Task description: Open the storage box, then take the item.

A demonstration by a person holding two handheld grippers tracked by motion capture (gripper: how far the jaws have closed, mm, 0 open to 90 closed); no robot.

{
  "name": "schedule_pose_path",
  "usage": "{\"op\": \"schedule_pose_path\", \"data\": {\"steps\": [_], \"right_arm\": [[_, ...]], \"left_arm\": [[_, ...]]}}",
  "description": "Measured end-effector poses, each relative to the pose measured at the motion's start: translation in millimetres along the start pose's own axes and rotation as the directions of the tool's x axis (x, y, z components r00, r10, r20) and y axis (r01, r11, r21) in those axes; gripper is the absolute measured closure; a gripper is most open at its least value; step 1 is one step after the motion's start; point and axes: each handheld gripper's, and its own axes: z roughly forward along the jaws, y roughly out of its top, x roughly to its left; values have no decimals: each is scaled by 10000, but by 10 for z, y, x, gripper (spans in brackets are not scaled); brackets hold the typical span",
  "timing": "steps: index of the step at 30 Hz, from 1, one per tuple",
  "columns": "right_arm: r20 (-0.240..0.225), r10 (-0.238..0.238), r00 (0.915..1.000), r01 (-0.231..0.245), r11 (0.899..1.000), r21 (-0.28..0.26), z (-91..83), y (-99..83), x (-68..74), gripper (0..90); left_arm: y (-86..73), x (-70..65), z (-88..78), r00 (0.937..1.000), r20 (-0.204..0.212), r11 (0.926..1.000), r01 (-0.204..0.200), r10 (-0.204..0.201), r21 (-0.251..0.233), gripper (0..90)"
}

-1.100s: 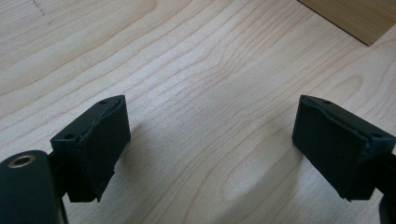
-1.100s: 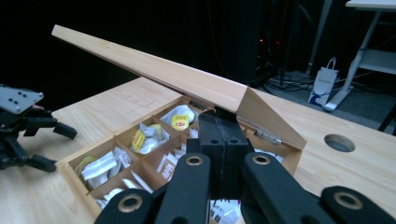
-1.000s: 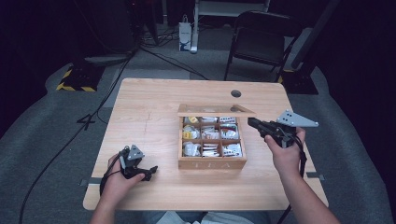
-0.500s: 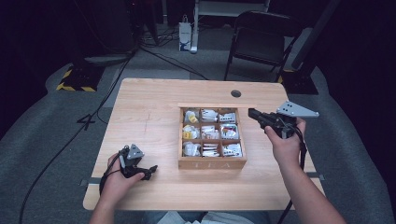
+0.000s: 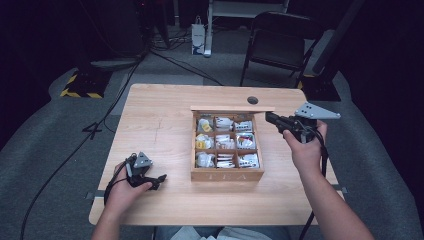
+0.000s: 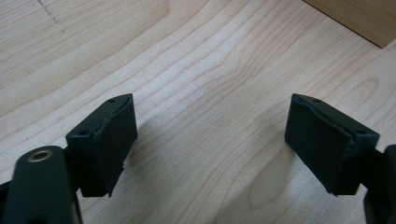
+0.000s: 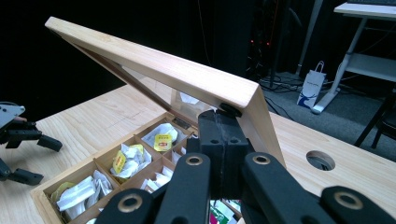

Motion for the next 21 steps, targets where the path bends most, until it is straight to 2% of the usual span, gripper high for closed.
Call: {"op": "schedule_pose_path", "data": {"steps": [2,6,14,21], "right_arm": [[-34,23,10000,-22,10000,26,7,-11,10,900],[-23,-4,10000,4,10000,43,13,-3,9,900],[-60,-2,10000,3,9999,166,4,11,3,900],[-151,1,9999,1,9999,171,-2,10,-6,900]], "left_arm": [[34,8,-24,9996,230,9999,153,-153,18,214],[66,11,-63,9990,390,9997,211,-205,-157,227],[216,-40,-189,9982,575,9989,-155,180,-440,241],[368,-132,-288,9936,1044,9949,-332,432,-954,254]]}}
